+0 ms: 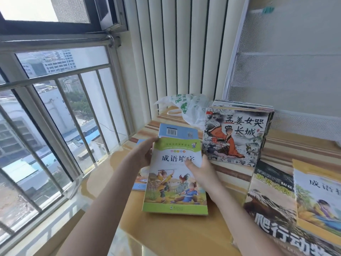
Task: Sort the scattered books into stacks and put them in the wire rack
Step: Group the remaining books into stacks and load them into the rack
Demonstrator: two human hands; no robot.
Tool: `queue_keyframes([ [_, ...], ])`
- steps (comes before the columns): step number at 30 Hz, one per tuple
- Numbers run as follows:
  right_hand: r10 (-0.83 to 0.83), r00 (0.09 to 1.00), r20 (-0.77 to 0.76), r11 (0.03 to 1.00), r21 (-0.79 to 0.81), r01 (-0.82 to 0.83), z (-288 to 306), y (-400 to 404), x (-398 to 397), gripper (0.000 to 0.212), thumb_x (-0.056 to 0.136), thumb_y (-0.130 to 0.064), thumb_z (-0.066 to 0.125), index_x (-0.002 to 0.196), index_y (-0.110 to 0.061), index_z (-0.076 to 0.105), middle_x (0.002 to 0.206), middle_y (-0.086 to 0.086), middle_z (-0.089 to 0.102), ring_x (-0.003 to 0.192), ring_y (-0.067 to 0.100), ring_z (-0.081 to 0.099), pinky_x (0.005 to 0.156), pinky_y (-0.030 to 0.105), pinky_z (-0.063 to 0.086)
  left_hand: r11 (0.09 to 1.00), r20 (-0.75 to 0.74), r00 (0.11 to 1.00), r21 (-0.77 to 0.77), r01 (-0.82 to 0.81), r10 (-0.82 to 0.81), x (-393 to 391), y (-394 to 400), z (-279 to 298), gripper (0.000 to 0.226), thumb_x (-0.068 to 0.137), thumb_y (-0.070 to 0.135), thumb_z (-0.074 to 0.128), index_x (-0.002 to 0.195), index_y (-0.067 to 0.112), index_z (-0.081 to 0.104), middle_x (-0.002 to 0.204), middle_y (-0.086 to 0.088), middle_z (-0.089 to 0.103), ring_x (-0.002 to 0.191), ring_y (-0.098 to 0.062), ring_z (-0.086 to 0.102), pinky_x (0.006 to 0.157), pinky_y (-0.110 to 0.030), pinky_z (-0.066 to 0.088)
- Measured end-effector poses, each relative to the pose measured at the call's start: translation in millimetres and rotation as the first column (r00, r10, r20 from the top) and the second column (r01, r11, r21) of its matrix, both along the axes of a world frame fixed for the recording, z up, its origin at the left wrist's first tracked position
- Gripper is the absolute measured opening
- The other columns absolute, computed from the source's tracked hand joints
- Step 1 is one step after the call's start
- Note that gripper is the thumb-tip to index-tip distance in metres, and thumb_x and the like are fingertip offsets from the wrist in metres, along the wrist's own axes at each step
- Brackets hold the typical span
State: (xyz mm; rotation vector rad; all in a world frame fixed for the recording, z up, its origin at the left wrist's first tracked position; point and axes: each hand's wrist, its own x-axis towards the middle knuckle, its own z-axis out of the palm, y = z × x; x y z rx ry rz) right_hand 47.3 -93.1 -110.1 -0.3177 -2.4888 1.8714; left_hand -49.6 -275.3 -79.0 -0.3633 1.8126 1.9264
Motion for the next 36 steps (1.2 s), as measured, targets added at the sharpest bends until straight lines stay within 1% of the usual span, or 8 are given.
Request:
queue_keyframes([
  [5,-0.005,0.999,-0.038,0.989,0.145,0.011,1.6,-7.4,0.8,0.071,0.090,-0.050,0.054,0.144,-0.015,0.022,0.136,-0.002,0.049,0.115,0.020,0.053,0.080,0.028,0.043,0.999,0.056,0.998,0.041,0.019,-0.021,-10.5,-10.8,-1.2,0.038,0.085,0.044,0.055,0.096,0.008,0.058,0.084,-0.012,0.063,0.068,-0.026,0.064,0.066,-0.032,0.052],
  [12,-0.001,0.992,-0.123,0.998,0.067,0.009,2.0,-17.0,-3.2,0.052,0.091,-0.041,0.056,0.132,-0.022,0.030,0.113,-0.010,0.054,0.070,0.001,0.054,0.055,0.021,0.047,0.975,-0.071,0.973,0.064,-0.214,0.218,-11.7,-30.2,19.1,0.013,0.095,0.017,0.056,0.084,0.009,0.058,0.051,-0.005,0.065,0.036,-0.016,0.061,0.034,-0.023,0.048],
  [19,-0.115,0.986,-0.118,0.990,0.073,0.124,-3.2,-22.5,-29.4,0.049,0.090,-0.040,0.057,0.128,-0.023,0.031,0.126,-0.001,0.049,0.069,0.023,0.056,0.049,0.028,0.042,0.850,-0.477,0.707,0.218,-0.480,0.522,4.8,-63.5,49.1,0.017,0.092,0.023,0.061,0.108,0.019,0.065,0.095,-0.002,0.069,0.090,-0.023,0.066,0.074,-0.044,0.056],
  [24,-0.080,0.997,-0.011,0.940,0.331,0.079,-2.6,-19.7,-35.7,0.049,0.093,-0.042,0.046,0.132,-0.012,0.038,0.098,0.008,0.064,0.072,0.026,0.064,0.058,0.033,0.048,0.927,-0.815,0.484,0.159,-0.340,0.317,33.8,-61.8,70.5,0.024,0.086,0.009,0.066,0.082,0.033,0.070,0.075,0.015,0.071,0.070,-0.001,0.067,0.062,-0.020,0.052],
  [28,-0.137,0.976,-0.171,0.754,0.621,0.215,4.6,-15.0,-35.8,0.035,0.097,-0.026,0.036,0.069,-0.018,0.056,0.102,0.013,0.056,0.088,0.024,0.052,0.064,0.034,0.044,0.990,-0.862,0.508,-0.078,-0.118,-0.007,44.6,-57.3,53.6,0.038,0.070,-0.004,0.077,0.065,0.034,0.075,0.075,0.014,0.067,0.075,-0.002,0.061,0.066,-0.015,0.049],
  [30,-0.132,0.965,-0.228,0.816,0.528,0.236,13.8,-10.7,-34.9,0.040,0.100,-0.031,0.038,0.066,-0.020,0.056,0.079,0.008,0.059,0.068,0.023,0.054,0.054,0.028,0.045,0.980,-0.813,0.559,-0.198,-0.002,-0.163,48.3,-58.9,33.6,0.033,0.065,-0.001,0.080,0.060,0.031,0.074,0.091,0.017,0.069,0.093,0.001,0.062,0.082,-0.023,0.051],
  [33,-0.115,0.992,0.056,0.972,-0.199,0.124,25.4,-5.0,-31.4,0.051,0.101,-0.043,0.031,0.079,-0.011,0.064,0.072,0.013,0.061,0.050,0.020,0.051,0.040,0.020,0.034,0.963,-0.735,0.623,-0.222,0.153,-0.268,51.0,-68.9,-1.1,0.021,0.057,0.016,0.088,0.052,0.027,0.072,0.129,0.018,0.058,0.129,-0.004,0.046,0.106,-0.042,0.040],
  [36,0.031,0.985,0.171,0.992,-0.125,-0.009,20.0,-3.2,-28.3,0.052,0.095,-0.056,0.038,0.102,-0.010,0.062,0.080,0.009,0.060,0.048,0.011,0.049,0.038,0.018,0.030,0.924,-0.681,0.625,-0.275,0.265,-0.382,50.7,-72.7,-21.6,0.024,0.050,0.040,0.090,0.051,0.025,0.072,0.137,0.020,0.049,0.141,-0.011,0.031,0.112,-0.051,0.030],
])
